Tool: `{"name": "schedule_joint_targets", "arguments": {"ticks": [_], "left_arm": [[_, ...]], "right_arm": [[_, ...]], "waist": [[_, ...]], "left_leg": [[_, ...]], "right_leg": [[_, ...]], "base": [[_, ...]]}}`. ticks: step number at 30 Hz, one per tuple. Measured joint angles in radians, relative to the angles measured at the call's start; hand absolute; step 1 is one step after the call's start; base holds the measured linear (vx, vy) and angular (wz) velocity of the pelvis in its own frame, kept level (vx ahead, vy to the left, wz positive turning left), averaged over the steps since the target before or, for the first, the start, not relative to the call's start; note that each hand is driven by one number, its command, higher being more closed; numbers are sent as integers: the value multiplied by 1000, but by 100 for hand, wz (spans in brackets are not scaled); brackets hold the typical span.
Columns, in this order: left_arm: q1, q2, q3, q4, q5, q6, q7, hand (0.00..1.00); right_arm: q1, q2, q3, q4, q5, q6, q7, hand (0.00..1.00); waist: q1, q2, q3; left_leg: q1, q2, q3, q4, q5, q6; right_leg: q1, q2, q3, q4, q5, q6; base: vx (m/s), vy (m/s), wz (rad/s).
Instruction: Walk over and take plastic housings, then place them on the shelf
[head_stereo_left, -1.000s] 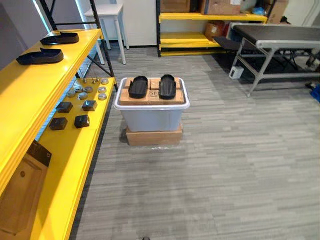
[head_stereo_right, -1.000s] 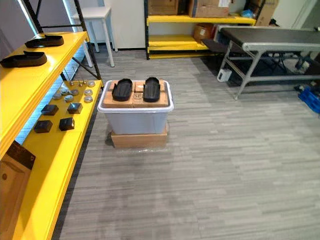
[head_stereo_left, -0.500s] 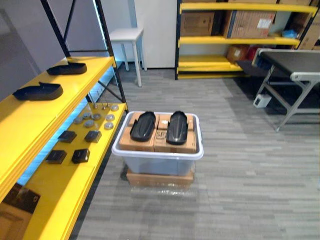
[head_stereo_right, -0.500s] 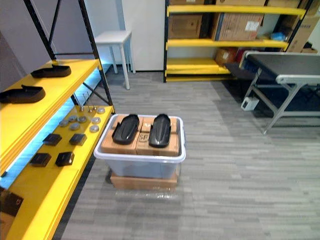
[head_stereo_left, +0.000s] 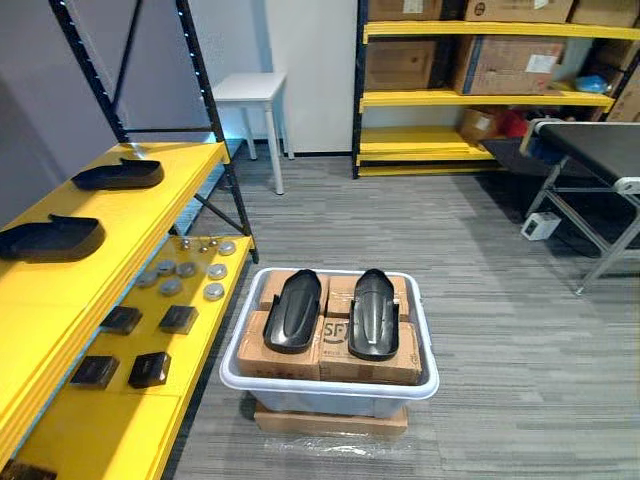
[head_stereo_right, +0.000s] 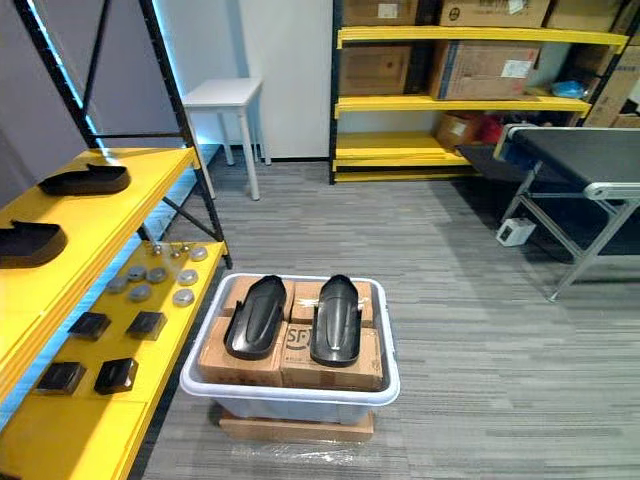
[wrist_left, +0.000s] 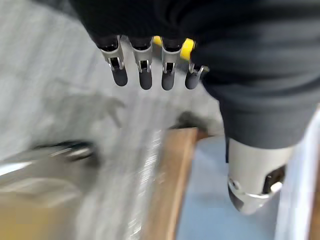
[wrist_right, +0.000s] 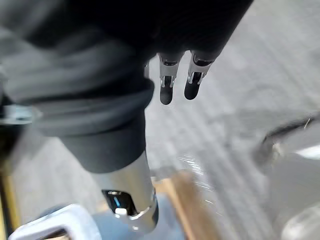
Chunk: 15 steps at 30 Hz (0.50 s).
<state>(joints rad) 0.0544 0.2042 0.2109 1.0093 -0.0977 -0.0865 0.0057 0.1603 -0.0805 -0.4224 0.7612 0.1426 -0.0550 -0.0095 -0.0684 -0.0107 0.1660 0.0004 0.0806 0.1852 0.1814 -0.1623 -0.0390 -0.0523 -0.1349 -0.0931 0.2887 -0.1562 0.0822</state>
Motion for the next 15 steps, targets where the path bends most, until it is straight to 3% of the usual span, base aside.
{"name": "schedule_joint_targets", "arguments": {"ticks": [4,8,9,10,11,12,13,14,15], "left_arm": [[47,-64,-11,-24,2,-7,8,0],[64,-95,-100,-47,3,-8,10,0],[61,-95,-122,-68,4,-9,13,0],[47,-115,-143,-83,5,-10,15,0],[28,-120,-160,-83,6,-11,23,0],[16,-111,-170,-86,16,-12,32,0],[5,-108,-174,-87,24,-17,34,0],[-21,-128,-194,-81,25,-18,41,0],[-22,-129,-202,-92,24,-23,41,0]], "right_arm": [[-7,2,18,-174,-86,-4,-51,0],[-94,-2,19,-283,-130,-7,-126,0],[-155,-11,19,-283,-147,-8,-151,0],[-230,-29,15,-285,-151,-9,-170,0],[-293,-41,12,-285,-154,-9,-197,0],[-361,-44,15,-286,-156,-11,-234,0],[-396,-55,22,-284,-157,-12,-252,0],[-491,-105,44,-258,-157,-11,-271,0],[-539,-120,56,-247,-157,-11,-283,0]], "waist": [[5,16,-8],[24,26,18],[30,40,42],[34,86,86],[40,106,117],[48,92,133],[48,83,149],[55,128,182],[57,131,195]], "left_leg": [[17,1,-3,-36,24,-1],[-3,7,-30,-37,25,0],[-11,17,-42,-34,28,1],[-19,48,-56,-21,29,2],[-27,66,-59,-12,29,1],[-62,46,-71,15,30,-4],[-73,28,-78,28,22,-15],[-102,48,-79,42,12,-23],[-117,50,-78,47,11,-23]], "right_leg": [[45,12,-7,-90,10,0],[46,14,-47,-102,21,4],[18,20,-57,-48,24,2],[-63,43,-54,67,-9,11],[-65,77,-49,-47,-23,8],[-65,73,-47,-257,139,-16],[-82,56,-51,-261,231,-48],[-104,74,-59,-250,246,-51],[-114,74,-57,-254,245,-52]], "base": [[228,-42,4],[153,-5,23],[77,8,20],[34,-7,18],[-34,-41,23],[-36,-56,30],[-27,-44,30],[15,-11,14],[0,0,0]]}}
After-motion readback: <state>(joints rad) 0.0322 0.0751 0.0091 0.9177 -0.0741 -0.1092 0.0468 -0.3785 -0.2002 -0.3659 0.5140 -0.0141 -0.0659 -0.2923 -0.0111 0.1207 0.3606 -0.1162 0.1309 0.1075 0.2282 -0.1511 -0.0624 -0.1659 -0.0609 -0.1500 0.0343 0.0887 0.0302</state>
